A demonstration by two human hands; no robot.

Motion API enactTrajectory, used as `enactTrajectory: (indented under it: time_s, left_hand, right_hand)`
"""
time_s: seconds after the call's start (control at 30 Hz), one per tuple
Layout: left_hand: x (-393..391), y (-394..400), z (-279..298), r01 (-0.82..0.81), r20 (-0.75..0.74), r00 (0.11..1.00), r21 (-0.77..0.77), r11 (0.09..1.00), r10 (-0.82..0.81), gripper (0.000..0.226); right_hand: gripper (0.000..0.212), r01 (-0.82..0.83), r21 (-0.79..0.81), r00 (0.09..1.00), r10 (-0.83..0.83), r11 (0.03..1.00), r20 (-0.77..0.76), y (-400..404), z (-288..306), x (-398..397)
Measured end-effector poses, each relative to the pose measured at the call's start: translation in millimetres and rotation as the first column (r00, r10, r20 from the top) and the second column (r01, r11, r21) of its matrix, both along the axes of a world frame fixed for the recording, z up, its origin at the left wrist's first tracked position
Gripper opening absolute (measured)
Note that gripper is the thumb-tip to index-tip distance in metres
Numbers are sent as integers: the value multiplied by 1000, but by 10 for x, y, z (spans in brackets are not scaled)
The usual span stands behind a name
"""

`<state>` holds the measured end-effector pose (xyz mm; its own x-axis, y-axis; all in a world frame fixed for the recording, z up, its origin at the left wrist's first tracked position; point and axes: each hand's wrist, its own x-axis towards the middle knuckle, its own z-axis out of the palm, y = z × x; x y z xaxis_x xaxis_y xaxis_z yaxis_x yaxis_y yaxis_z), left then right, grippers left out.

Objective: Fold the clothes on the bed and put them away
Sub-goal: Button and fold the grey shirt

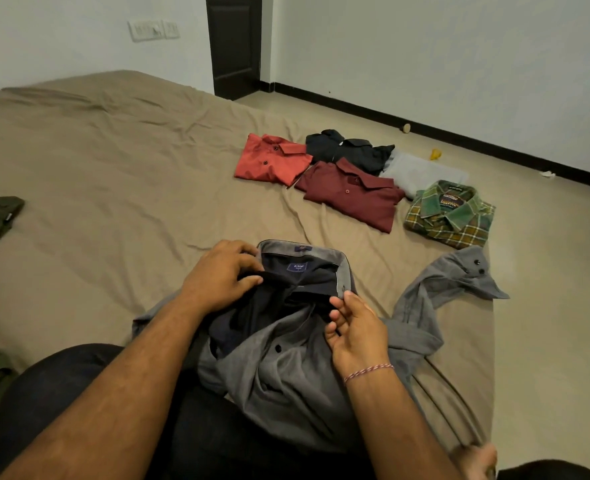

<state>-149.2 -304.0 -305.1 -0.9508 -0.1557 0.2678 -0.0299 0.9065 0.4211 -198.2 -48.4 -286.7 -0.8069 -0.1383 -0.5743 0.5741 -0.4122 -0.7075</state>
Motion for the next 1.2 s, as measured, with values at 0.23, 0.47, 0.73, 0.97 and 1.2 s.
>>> enactTrajectory:
  time_s: [0.23,0.47,0.73,0.97,1.2]
  left_hand:
    - [31,-14,3,108,80,991,39,993,-111,45]
    - [-59,145,7,116,-8,993,-93,989,-117,30]
    - [30,346,321,167,-148,981,302,939,-127,29]
    - [315,957,571,59,-240,962,653,755,132,22]
    - [611,1394,561,-24,-96,981,805,593,169,12]
  right_hand:
    - [8,4,-67,999,-7,998,-52,98,-1,-38]
    - [7,-27,-101,993,15,994,-118,227,53,8]
    - [13,171,-324,983,-185,930,-11,257,163,5]
    - [18,108,-491,960,-220,864,-176,304,660,252]
    - [43,-76,65,856,99,995,-508,488,467,481]
